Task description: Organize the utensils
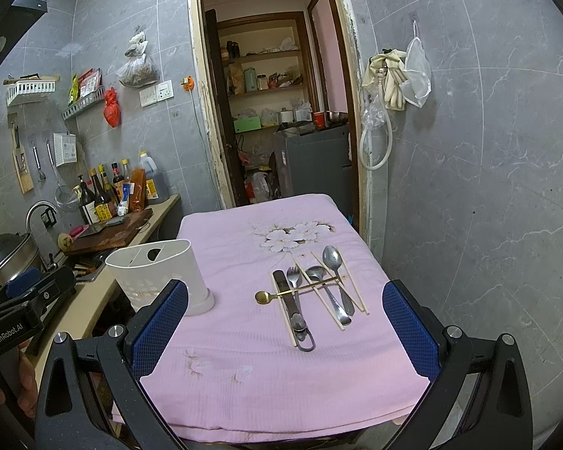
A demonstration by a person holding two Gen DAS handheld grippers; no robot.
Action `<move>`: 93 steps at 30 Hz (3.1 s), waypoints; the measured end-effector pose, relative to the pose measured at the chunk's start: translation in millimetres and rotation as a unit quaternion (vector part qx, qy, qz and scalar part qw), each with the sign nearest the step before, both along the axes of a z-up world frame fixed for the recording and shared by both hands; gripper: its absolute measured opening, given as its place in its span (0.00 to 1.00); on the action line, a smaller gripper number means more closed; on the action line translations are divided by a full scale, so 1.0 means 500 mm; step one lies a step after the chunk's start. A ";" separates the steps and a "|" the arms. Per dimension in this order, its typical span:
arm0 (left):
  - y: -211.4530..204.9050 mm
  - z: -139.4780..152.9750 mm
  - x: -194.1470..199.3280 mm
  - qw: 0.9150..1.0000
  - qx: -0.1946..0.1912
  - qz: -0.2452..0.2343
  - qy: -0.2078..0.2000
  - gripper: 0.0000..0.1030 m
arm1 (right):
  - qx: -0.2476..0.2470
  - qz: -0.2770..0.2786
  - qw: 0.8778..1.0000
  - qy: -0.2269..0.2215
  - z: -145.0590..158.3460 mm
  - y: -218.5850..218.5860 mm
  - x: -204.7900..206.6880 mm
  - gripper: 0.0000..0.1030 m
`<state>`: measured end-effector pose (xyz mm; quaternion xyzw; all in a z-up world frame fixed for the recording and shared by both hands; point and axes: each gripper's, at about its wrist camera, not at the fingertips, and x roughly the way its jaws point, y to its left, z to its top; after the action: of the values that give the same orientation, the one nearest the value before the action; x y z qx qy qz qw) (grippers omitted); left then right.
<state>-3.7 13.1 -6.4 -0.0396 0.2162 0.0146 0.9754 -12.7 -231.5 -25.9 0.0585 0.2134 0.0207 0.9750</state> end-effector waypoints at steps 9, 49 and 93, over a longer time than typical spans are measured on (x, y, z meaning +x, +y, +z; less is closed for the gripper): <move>0.000 0.001 0.000 1.000 0.000 0.000 0.000 0.98 | 0.000 0.000 1.000 0.001 0.000 0.000 0.000 0.99; 0.000 -0.003 0.004 1.000 0.003 0.003 0.001 0.98 | -0.002 0.000 1.000 -0.002 -0.004 0.013 0.002 0.99; -0.236 -0.267 0.433 0.978 -0.073 0.040 0.191 0.87 | 0.022 0.074 0.989 0.128 -0.238 -0.232 0.566 0.88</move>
<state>212.7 -104.9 -140.0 -0.1156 0.3974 0.0448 0.9092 270.3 -347.7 -145.1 0.0661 0.3394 0.0895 0.9340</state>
